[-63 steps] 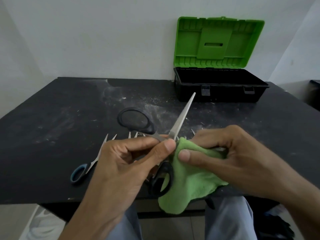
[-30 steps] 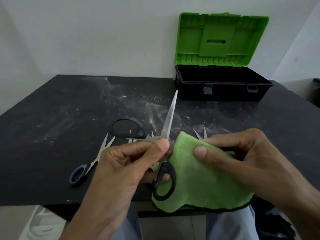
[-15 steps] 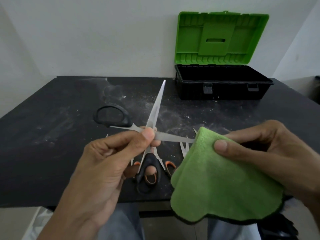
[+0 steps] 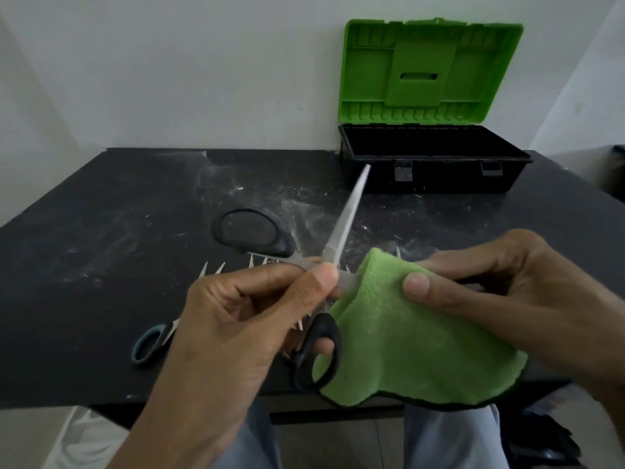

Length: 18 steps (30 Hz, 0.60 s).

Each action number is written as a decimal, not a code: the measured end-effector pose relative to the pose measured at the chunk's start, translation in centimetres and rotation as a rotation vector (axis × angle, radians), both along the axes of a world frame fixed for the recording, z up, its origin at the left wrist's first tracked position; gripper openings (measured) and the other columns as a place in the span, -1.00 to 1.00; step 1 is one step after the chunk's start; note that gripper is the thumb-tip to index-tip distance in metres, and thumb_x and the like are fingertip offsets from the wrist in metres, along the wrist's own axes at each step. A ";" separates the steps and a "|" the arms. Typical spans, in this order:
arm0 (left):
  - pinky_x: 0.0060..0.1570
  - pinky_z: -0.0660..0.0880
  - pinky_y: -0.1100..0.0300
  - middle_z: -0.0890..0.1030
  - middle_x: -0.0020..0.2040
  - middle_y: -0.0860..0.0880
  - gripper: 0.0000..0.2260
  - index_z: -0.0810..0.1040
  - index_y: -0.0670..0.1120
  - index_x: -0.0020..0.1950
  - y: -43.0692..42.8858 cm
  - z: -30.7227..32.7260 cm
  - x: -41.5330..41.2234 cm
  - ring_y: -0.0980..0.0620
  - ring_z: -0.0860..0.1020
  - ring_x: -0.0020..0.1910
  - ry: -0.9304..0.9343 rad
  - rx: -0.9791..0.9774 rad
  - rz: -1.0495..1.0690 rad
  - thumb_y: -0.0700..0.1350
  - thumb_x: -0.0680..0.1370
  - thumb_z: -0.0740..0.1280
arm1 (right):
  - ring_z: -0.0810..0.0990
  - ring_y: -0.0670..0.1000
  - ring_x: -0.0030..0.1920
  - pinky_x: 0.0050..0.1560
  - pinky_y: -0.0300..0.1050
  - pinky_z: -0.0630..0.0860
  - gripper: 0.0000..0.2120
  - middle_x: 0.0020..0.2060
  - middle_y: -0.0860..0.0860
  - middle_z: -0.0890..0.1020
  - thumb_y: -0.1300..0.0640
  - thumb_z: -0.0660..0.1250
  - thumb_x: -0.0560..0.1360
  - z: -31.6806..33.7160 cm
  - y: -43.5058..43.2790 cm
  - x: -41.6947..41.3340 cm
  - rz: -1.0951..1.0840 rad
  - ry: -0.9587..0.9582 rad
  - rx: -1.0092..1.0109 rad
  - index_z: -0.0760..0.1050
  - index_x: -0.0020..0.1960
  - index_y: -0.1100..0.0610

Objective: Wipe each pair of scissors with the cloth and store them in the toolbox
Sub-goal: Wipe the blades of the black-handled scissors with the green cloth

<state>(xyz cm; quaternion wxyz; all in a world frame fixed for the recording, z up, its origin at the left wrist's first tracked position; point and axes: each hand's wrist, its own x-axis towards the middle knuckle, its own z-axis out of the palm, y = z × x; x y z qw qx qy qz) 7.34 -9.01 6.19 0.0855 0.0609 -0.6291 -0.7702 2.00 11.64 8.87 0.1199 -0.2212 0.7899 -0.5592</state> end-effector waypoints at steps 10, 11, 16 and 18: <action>-0.47 0.54 0.26 0.71 -0.31 -0.13 -0.79 0.75 -0.17 -0.28 -0.1 -0.1 0.3 0.06 0.57 -0.47 -0.064 0.065 -0.028 -0.04 0.26 0.47 | 0.80 -0.03 -0.23 -0.23 -0.17 0.72 -0.86 -0.22 -0.06 0.81 -0.07 0.52 0.37 -0.5 -0.6 0.1 -0.021 0.052 0.022 0.81 -0.14 -0.07; -0.47 0.54 0.26 0.71 -0.31 -0.12 -0.80 0.75 -0.17 -0.27 0.0 -0.1 0.2 0.07 0.57 -0.47 -0.064 0.070 -0.031 -0.05 0.26 0.47 | 0.81 -0.02 -0.23 -0.19 -0.13 0.74 -0.85 -0.22 -0.05 0.81 -0.08 0.52 0.36 -0.5 -0.6 0.2 -0.037 0.054 0.020 0.81 -0.15 -0.07; -0.44 0.54 0.27 0.68 -0.37 -0.03 -0.82 0.74 -0.16 -0.26 0.3 -0.2 0.2 0.10 0.57 -0.46 -0.059 0.024 -0.049 -0.05 0.30 0.47 | 0.80 -0.09 -0.20 -0.20 -0.19 0.70 -0.89 -0.20 -0.10 0.81 -0.03 0.51 0.44 -1.4 -1.7 1.0 -0.045 0.071 0.006 0.80 -0.09 -0.06; -0.45 0.54 0.26 0.68 -0.36 -0.07 -0.80 0.74 -0.17 -0.25 0.2 -0.3 0.3 0.07 0.56 -0.46 -0.072 0.042 -0.038 -0.05 0.27 0.48 | 0.80 -0.07 -0.20 -0.20 -0.18 0.71 -0.89 -0.19 -0.09 0.81 0.00 0.51 0.46 -1.5 -1.8 1.0 -0.034 0.056 0.008 0.80 -0.08 -0.02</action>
